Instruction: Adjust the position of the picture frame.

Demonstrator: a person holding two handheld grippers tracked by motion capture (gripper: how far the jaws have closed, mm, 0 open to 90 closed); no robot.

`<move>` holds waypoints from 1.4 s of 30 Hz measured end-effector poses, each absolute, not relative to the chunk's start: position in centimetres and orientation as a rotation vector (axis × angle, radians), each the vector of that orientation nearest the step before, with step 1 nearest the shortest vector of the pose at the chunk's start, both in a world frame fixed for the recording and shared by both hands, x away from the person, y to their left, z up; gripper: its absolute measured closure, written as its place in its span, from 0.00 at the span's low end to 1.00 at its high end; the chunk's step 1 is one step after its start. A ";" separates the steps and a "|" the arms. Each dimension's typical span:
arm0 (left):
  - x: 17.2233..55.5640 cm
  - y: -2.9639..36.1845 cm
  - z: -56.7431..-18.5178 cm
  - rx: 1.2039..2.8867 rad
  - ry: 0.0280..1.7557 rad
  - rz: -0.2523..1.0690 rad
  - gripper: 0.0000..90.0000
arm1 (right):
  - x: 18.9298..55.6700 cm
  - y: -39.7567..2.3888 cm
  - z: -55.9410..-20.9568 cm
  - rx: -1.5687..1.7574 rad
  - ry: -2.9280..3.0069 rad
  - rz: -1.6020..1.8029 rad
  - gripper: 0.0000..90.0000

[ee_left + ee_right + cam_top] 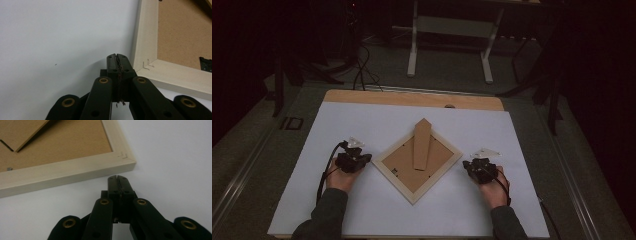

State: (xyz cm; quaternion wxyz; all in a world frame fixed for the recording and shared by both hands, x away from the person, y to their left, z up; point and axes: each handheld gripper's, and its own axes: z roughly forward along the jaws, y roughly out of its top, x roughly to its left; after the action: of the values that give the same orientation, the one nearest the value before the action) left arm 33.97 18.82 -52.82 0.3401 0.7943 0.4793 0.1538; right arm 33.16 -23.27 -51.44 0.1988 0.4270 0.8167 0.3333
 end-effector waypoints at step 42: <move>34.1 17.6 -53.1 2.140 1.157 0.391 1.00 | 34.1 -21.1 -52.8 1.198 2.356 0.906 1.00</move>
State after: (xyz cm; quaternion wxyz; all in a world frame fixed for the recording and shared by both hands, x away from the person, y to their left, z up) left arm 34.11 17.62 -53.12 0.3324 0.8192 0.4427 0.1498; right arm 34.09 -21.08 -52.83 0.1731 0.4222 0.8305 0.3195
